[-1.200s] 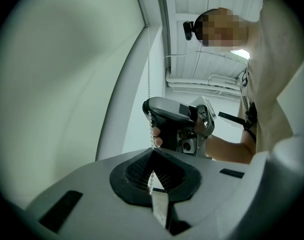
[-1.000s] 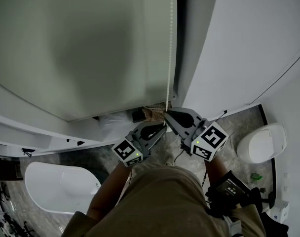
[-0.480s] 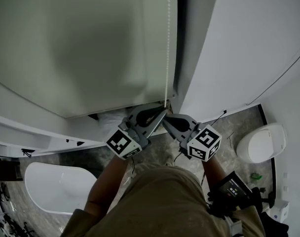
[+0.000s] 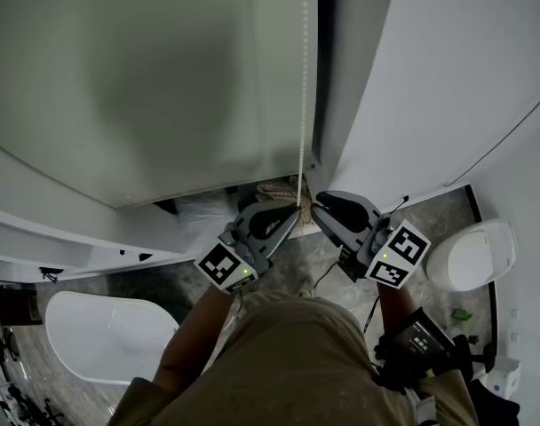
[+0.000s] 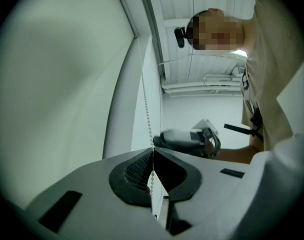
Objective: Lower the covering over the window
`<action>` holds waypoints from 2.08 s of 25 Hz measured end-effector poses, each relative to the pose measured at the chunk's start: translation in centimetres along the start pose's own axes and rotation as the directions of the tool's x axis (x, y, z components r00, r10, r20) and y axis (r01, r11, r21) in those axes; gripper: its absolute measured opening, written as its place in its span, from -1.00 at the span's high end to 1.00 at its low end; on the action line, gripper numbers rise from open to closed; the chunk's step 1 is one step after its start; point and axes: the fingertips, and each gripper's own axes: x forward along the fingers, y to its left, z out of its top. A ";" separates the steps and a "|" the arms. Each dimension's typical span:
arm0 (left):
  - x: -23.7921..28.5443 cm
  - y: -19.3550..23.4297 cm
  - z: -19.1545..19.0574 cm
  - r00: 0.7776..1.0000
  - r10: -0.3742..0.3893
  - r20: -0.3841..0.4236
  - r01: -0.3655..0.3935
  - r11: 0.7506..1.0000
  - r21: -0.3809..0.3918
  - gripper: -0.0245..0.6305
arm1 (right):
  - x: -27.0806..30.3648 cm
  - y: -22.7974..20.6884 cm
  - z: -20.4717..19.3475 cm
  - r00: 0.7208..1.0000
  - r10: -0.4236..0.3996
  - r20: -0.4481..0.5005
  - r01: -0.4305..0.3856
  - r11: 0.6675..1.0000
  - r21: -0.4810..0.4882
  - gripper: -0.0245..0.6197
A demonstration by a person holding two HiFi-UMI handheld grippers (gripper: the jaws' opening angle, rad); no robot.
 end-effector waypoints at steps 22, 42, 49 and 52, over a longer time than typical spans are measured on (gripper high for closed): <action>2.6 -0.6 3.9 0.993 -0.109 0.052 0.107 0.993 0.049 0.58 | 1.6 0.1 -5.5 0.980 -0.046 -0.193 0.045 0.999 -0.009 0.90; 0.9 -4.3 -3.8 0.996 -0.085 -0.027 0.082 0.993 -0.082 0.87 | 1.0 1.1 0.3 0.997 -0.075 -0.026 0.071 0.990 -0.121 0.83; -1.0 -2.3 -2.8 0.996 -0.080 -0.048 0.076 0.994 -0.077 0.80 | 0.6 0.1 0.8 0.989 -0.148 -0.002 0.146 0.977 -0.156 0.88; -1.5 -0.4 -0.1 0.998 -0.056 0.031 0.059 0.992 -0.110 0.48 | 1.0 -0.3 -0.3 0.989 -0.145 -0.006 0.143 0.978 -0.149 0.89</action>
